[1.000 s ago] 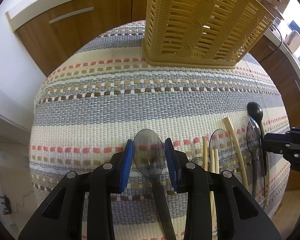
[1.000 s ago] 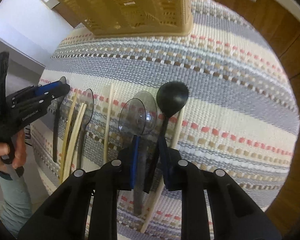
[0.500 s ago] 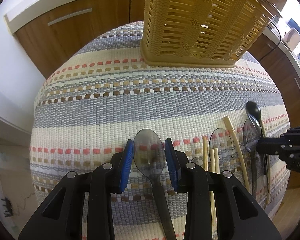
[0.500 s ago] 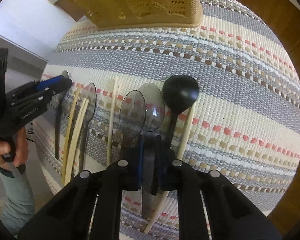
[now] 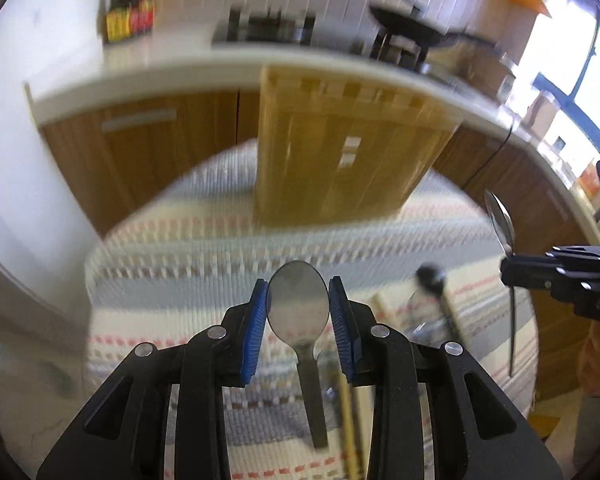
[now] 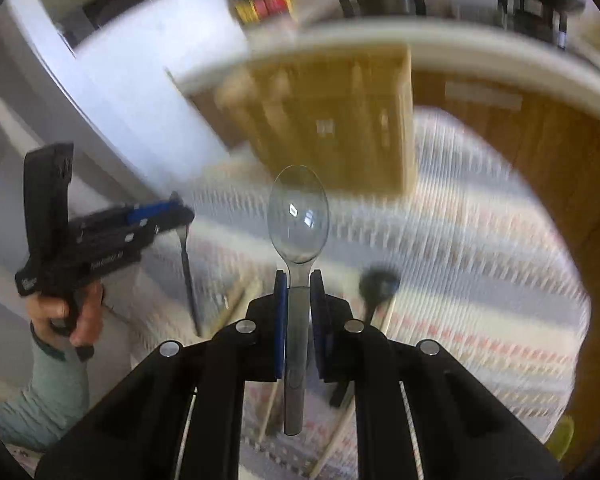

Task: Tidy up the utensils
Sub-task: 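Carry the clear spoons over the yellow basket and open both tools to drop them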

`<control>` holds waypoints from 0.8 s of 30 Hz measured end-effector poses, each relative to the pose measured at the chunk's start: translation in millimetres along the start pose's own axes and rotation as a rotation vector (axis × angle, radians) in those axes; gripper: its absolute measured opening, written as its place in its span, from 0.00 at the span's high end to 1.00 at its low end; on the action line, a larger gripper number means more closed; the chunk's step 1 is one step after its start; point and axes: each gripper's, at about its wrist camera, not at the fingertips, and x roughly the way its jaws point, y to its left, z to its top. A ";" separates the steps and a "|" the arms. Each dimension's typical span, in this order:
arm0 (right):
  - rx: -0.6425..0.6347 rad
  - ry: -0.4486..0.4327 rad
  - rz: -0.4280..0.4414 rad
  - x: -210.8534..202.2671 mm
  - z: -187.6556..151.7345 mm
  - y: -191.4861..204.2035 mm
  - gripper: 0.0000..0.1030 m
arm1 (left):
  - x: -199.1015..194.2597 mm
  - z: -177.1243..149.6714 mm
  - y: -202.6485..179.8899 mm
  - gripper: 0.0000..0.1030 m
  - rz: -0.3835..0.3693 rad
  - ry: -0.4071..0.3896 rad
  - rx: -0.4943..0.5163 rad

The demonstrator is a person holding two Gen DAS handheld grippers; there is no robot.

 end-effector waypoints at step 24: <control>-0.078 -0.613 -0.225 5.6 142.0 15.3 0.91 | -44.7 160.6 -38.6 0.72 0.092 -0.520 0.049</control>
